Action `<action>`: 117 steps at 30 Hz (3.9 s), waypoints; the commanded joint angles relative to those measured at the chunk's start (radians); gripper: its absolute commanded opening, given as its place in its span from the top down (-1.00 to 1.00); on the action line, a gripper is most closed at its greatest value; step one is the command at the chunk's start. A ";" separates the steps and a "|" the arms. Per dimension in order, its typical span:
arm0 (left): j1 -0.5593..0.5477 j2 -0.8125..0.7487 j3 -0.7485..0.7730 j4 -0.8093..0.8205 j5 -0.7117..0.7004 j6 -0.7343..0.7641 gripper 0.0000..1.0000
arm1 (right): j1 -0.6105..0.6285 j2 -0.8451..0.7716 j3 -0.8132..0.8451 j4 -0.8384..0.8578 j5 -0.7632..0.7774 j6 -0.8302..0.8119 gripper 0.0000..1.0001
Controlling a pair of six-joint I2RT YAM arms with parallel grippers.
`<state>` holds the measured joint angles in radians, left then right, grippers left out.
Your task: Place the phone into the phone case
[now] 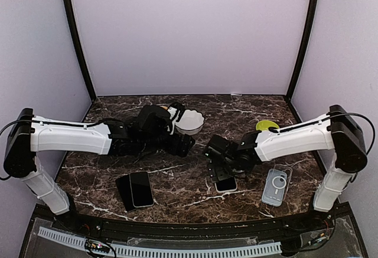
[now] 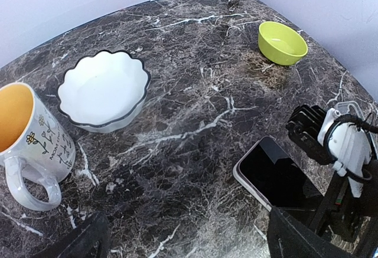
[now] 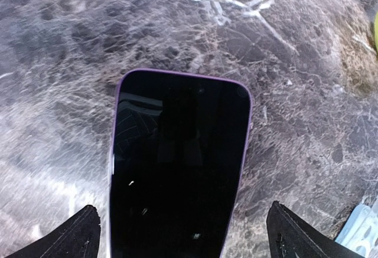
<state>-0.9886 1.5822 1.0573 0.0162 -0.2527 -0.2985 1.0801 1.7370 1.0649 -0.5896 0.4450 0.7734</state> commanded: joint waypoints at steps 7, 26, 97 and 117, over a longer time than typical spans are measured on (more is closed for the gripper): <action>-0.015 -0.042 -0.014 -0.012 -0.044 0.024 -0.89 | -0.157 -0.137 -0.087 0.005 -0.331 -0.071 -0.15; -0.033 -0.045 -0.011 -0.036 -0.087 0.033 -0.89 | -0.148 -0.077 -0.299 0.061 -0.332 -0.015 0.74; 0.034 -0.240 -0.143 0.328 0.238 -0.186 -0.98 | 0.102 -0.342 -0.044 0.450 0.095 -0.308 0.53; 0.040 -0.132 -0.119 0.543 0.313 -0.243 -0.49 | 0.161 -0.445 -0.121 0.630 0.149 -0.430 0.57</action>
<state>-0.9474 1.4395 0.9104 0.4934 0.0525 -0.5190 1.2247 1.3300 0.9501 -0.0914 0.5648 0.3702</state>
